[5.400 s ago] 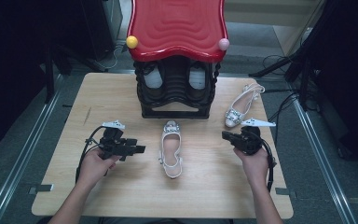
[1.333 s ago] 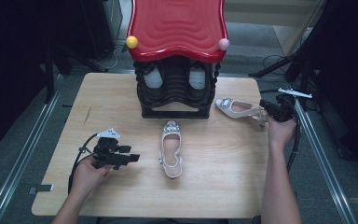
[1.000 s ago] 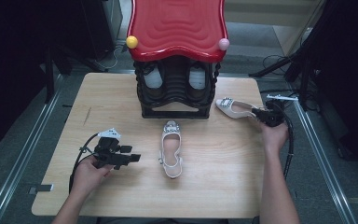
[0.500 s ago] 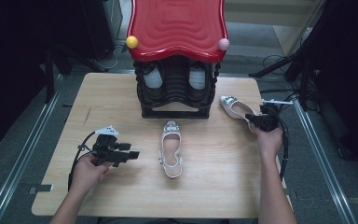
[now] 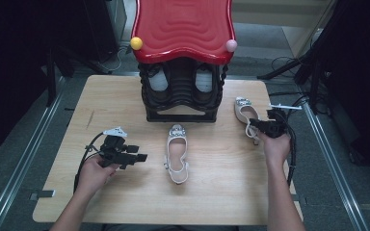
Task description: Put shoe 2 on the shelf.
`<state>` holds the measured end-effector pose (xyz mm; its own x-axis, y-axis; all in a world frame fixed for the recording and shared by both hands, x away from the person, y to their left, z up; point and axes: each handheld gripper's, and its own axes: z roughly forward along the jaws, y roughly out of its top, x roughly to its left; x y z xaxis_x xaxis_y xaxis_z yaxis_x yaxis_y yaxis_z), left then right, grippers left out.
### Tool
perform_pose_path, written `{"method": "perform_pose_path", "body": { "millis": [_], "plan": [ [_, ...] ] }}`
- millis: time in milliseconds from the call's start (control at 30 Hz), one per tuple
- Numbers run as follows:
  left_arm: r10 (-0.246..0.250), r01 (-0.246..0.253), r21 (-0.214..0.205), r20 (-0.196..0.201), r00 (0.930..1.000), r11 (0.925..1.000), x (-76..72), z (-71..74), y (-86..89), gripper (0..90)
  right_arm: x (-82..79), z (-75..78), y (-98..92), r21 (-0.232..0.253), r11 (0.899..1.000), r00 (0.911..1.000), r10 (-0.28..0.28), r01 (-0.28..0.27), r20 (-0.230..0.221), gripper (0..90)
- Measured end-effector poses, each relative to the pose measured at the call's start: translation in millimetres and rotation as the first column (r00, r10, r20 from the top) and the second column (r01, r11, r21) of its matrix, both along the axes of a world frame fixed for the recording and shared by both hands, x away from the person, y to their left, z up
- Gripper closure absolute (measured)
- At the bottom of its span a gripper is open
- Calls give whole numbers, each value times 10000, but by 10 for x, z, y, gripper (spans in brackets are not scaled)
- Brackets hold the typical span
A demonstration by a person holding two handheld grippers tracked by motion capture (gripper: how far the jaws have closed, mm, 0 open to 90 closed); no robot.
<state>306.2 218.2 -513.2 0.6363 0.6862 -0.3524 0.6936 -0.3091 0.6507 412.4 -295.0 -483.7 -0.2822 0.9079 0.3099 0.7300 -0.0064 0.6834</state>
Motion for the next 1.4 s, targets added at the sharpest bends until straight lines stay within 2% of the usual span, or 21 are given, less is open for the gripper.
{"method": "perform_pose_path", "body": {
  "millis": [67,133,300,467,533,733,833,900,1000,1100,1200,1400],
  "plan": [
    [-40,40,19,21,10000,10000,-1,3,-1,380,-37,58,-40,-277,9996,9995,-93,101,298,868],
    [-47,47,59,27,10000,10000,-3,3,-2,381,-73,117,-83,-253,9995,9985,-153,167,516,858],
    [-4,4,106,3,10000,9999,-26,-1,9,381,-90,208,-69,-320,9995,9967,-16,42,811,817],
    [122,-122,140,13,9999,9998,-79,-10,76,381,-53,295,7,-347,9993,9948,181,-146,1002,815],
    [232,-232,125,6,9997,9997,-98,-11,116,381,-21,287,48,-370,9991,9957,245,-212,893,805],
    [446,-447,211,19,9990,9988,-163,-30,179,380,127,105,108,-321,9991,9989,276,-264,377,798],
    [558,-558,232,-3,9984,9982,-182,-32,204,380,181,40,120,-309,9992,9991,251,-241,329,788],
    [599,-598,232,-12,9982,9979,-189,-33,213,380,211,-8,128,-530,9982,9992,289,-275,264,775],
    [604,-603,209,-18,9982,9980,-198,-33,216,380,236,-78,146,-843,9961,9996,247,-258,-137,779],
    [598,-596,236,-55,9982,9979,-204,-40,212,379,256,-117,190,-1319,9908,9996,291,-290,-15,784],
    [589,-587,273,-55,9982,9979,-208,-40,207,379,269,-124,217,-1719,9846,9995,296,-312,-118,825],
    [593,-592,283,-20,9982,9978,-205,-39,202,377,284,-115,173,-1259,9914,9989,301,-344,-354,866]
  ]
}}
